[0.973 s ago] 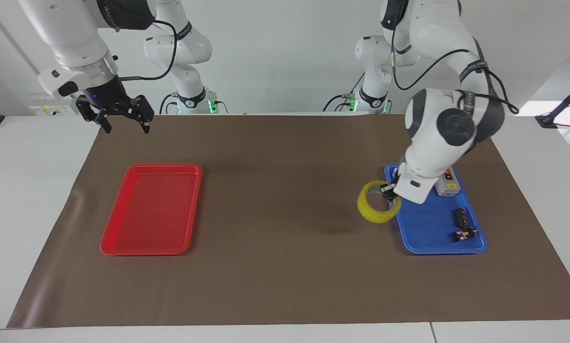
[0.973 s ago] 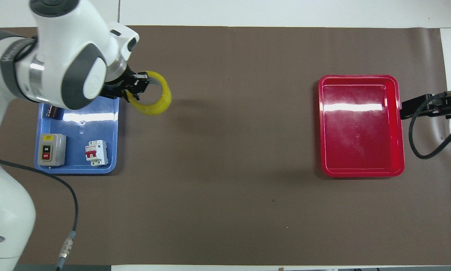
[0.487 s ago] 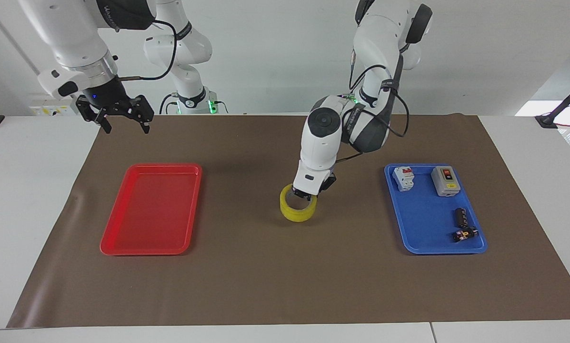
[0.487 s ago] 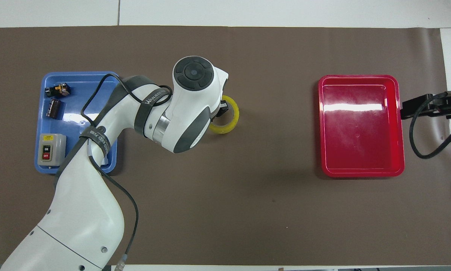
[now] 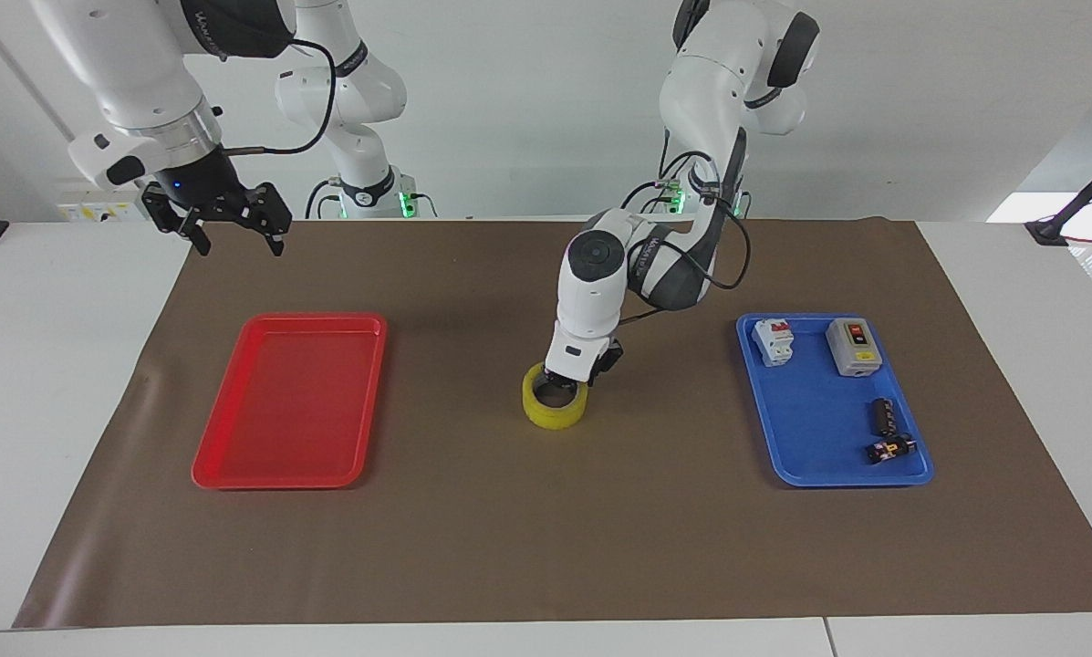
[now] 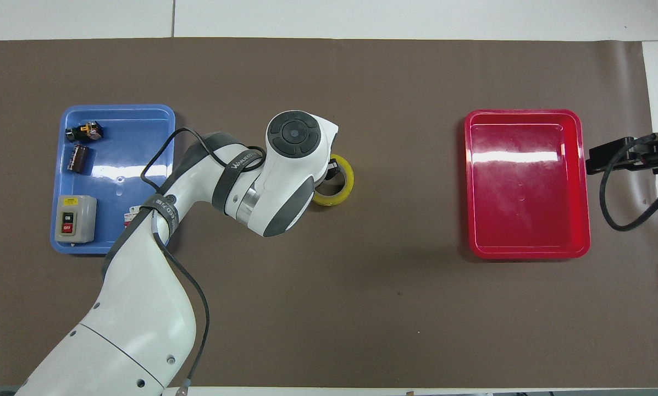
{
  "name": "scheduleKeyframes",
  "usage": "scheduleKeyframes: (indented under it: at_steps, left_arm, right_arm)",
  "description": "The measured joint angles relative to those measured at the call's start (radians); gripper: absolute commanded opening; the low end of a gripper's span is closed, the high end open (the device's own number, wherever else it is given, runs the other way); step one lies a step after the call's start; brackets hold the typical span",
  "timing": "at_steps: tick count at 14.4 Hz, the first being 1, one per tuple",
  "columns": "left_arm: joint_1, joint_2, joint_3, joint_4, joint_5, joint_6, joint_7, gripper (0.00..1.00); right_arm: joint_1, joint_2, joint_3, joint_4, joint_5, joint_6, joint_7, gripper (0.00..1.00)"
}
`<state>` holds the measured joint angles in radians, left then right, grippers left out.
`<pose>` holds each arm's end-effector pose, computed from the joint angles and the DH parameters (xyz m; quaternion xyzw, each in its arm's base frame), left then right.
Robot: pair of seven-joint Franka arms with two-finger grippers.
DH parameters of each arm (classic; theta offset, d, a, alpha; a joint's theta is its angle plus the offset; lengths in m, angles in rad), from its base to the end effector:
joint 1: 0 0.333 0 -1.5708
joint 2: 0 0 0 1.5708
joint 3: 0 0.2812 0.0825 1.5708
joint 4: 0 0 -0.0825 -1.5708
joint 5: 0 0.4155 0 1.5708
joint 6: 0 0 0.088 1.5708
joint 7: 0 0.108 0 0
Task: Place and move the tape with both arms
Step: 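Carry the tape with the left gripper to the table center and release, then withdraw the left gripper to the blue tray while the right gripper reaches the tape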
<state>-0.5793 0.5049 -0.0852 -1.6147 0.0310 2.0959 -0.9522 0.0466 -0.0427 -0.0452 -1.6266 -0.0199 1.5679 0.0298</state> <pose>0.5484 -0.4209 0.2838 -0.9900 -0.1405 0.0128 0.0028 0.5732 -0.0018 0.5851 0.9998 -0.0141 -0.0079 0.0091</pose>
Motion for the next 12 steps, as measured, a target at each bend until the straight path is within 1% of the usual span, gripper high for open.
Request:
scheduleKeyframes:
  at_steps: [3,5,6,9,11,12]
  left_arm:
    - [0.033,-0.028,0.009,0.044,0.000,-0.071,-0.002,1.00]
    - [0.113,-0.090,0.013,0.061,0.000,-0.143,0.023,1.00]
    - [0.161,-0.127,0.015,0.064,0.000,-0.189,0.071,1.00]
    - [0.315,-0.234,0.018,0.064,0.000,-0.339,0.312,1.00]
    - [0.424,-0.294,0.020,0.063,0.000,-0.426,0.525,1.00]
    - [0.473,-0.320,0.021,0.063,0.000,-0.463,0.622,1.00]
  right_arm:
    - [0.001,-0.002,0.000,0.000,0.000,-0.026,0.000,1.00]
    - [0.001,-0.002,0.000,0.000,0.000,-0.026,0.000,1.00]
    - [0.001,-0.002,0.001,-0.001,0.000,-0.022,-0.001,1.00]
    - [0.022,-0.002,0.005,-0.014,0.010,0.013,-0.008,1.00]
    - [0.074,-0.002,0.011,-0.038,0.023,0.022,-0.009,1.00]
    - [0.113,0.000,0.012,-0.064,0.031,0.048,-0.009,1.00]
